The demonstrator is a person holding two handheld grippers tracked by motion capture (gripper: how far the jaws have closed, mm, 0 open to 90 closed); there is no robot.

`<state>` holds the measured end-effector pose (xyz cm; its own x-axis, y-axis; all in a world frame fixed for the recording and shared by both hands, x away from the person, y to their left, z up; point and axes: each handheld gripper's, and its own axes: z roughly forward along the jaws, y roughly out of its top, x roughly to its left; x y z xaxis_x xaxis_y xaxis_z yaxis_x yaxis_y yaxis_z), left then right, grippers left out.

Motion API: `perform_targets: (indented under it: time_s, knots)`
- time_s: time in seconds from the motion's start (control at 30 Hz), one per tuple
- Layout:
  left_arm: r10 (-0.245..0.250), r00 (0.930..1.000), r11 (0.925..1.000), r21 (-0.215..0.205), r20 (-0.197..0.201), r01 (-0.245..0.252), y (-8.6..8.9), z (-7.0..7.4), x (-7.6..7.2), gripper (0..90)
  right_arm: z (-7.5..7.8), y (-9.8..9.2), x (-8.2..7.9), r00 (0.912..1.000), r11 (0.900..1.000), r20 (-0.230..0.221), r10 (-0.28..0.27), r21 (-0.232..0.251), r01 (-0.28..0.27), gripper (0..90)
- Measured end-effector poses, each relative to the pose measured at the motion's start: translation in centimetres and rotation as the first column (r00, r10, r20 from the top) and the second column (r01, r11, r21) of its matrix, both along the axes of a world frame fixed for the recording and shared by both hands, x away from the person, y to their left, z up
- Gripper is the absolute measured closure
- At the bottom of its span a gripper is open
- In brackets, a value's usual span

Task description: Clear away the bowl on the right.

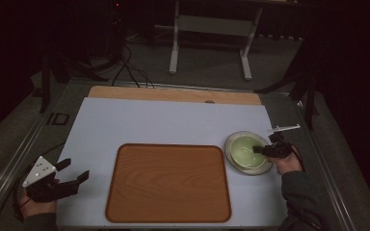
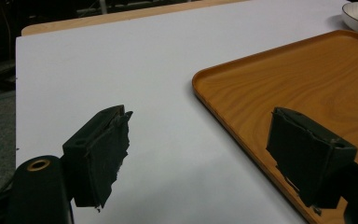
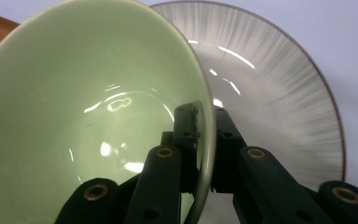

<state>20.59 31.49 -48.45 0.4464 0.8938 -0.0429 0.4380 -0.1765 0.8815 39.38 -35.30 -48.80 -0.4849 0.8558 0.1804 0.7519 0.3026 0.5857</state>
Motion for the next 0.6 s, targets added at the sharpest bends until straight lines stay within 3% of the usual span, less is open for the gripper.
perform_targets:
  time_s: [0.37, 0.6]
  knots:
    - [-0.003, 1.0, 1.0, 0.0, 0.005, 0.003, 0.0, 0.0, 0.0, 20.2, 1.2, 0.5, -0.3, 0.9989, 0.999, 0.031, 0.036, -0.035, -0.034, 83.0]
    - [-0.001, 1.0, 1.0, 0.0, 0.006, 0.001, 0.0, 0.0, -0.1, 20.2, 1.9, 0.7, -0.4, 0.9979, 0.999, 0.049, 0.043, -0.024, -0.042, 83.0]
